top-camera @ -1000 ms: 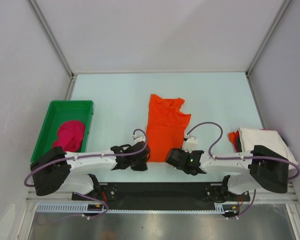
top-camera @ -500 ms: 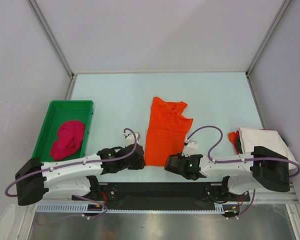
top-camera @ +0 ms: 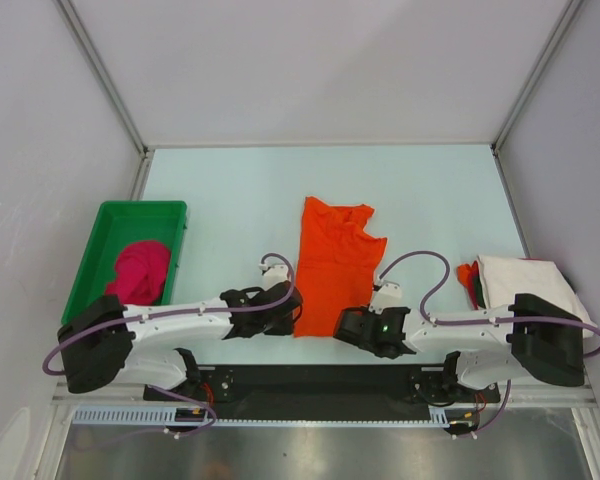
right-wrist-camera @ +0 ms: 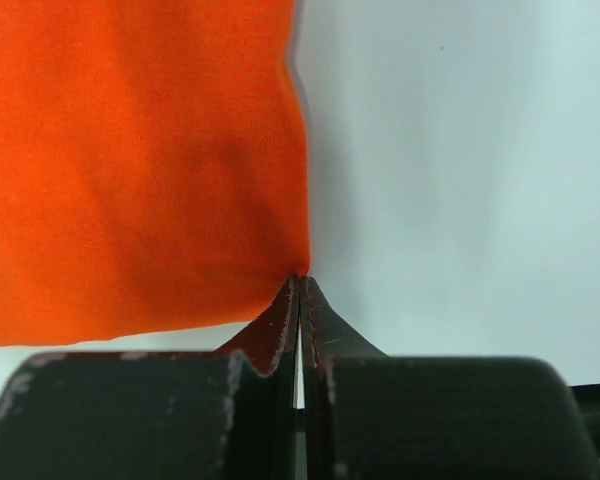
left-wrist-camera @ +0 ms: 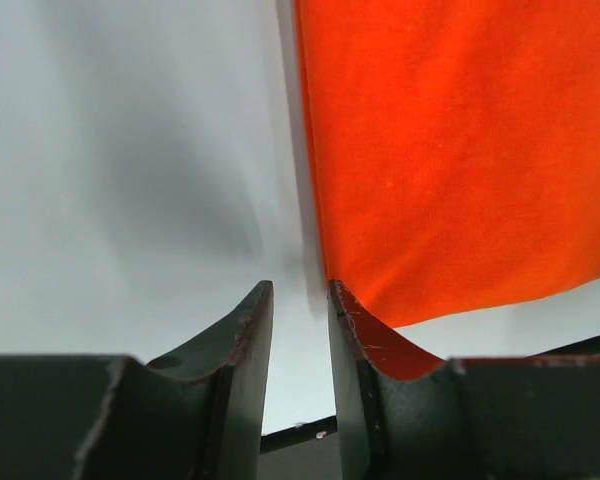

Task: Fold and stack the t-shirts
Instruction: Grab one side of the 2/3 rectangular tshirt with both arms

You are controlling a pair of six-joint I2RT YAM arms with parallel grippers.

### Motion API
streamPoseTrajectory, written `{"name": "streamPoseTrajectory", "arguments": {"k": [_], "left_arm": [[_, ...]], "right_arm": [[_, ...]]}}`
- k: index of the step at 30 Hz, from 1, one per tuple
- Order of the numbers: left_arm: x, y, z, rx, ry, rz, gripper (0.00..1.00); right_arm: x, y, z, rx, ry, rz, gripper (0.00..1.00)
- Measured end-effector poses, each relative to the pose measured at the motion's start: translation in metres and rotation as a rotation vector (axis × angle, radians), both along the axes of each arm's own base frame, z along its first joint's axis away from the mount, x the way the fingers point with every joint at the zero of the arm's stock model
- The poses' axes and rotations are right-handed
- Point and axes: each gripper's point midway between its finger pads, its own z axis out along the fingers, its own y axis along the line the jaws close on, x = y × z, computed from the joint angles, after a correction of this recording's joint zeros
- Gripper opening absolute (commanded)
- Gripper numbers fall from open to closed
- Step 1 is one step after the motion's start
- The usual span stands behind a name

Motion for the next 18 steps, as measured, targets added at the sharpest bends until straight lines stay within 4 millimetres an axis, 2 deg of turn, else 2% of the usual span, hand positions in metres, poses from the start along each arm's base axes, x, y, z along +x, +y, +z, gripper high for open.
{"name": "streamPoseTrajectory", "arguments": {"k": [5, 18], "left_arm": [[0.002, -0.006, 0.002, -0.024, -0.005, -0.005, 0.39], [-0.004, -0.014, -0.011, -0.003, 0.048, -0.037, 0.37]], "right_arm": [[-0.001, -0.002, 0.0, -0.005, 0.002, 0.0, 0.0], [0.0, 0.0, -0.001, -0.014, 0.003, 0.004, 0.0]]}}
